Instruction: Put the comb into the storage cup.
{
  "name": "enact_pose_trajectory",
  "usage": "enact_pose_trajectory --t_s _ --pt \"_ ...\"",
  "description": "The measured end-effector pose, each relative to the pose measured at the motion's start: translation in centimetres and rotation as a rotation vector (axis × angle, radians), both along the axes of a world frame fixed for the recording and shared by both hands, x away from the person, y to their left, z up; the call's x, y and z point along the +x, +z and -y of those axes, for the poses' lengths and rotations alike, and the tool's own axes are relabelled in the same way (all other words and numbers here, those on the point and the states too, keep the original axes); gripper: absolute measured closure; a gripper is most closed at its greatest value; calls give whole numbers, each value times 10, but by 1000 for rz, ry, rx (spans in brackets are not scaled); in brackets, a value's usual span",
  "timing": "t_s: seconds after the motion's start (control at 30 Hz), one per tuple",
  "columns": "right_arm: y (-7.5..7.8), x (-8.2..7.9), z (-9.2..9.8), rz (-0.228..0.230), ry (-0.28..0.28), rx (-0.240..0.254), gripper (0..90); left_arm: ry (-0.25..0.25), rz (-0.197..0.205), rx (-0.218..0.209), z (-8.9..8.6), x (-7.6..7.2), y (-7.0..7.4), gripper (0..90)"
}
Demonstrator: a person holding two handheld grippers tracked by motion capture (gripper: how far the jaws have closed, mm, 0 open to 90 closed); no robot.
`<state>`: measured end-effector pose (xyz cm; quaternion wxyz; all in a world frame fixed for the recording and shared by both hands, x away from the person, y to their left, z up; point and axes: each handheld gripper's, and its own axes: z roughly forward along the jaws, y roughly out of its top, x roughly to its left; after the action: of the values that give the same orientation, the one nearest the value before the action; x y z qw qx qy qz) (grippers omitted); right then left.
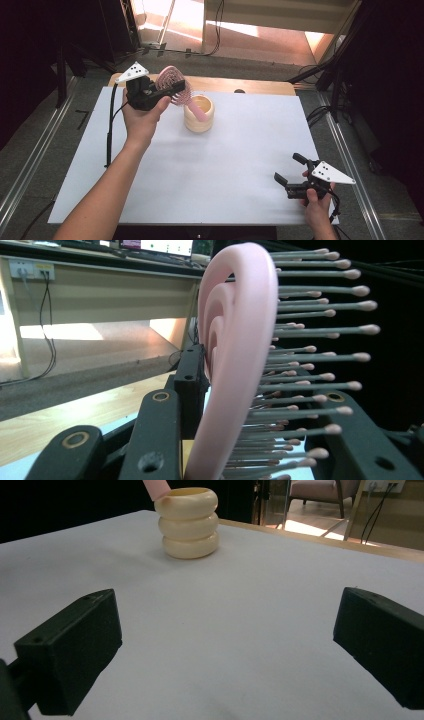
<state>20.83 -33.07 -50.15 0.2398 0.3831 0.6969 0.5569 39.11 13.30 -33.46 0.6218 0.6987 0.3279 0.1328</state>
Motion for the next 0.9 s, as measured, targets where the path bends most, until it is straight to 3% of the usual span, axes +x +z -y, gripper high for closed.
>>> enact_pose_trajectory --t_s 0.33,0.9 --pt "0 0 0 -2 0 2 0 11 8 -12 1 5 8 636" --pt "-1 0 0 -4 0 1 0 48 7 -12 -1 16 7 636"
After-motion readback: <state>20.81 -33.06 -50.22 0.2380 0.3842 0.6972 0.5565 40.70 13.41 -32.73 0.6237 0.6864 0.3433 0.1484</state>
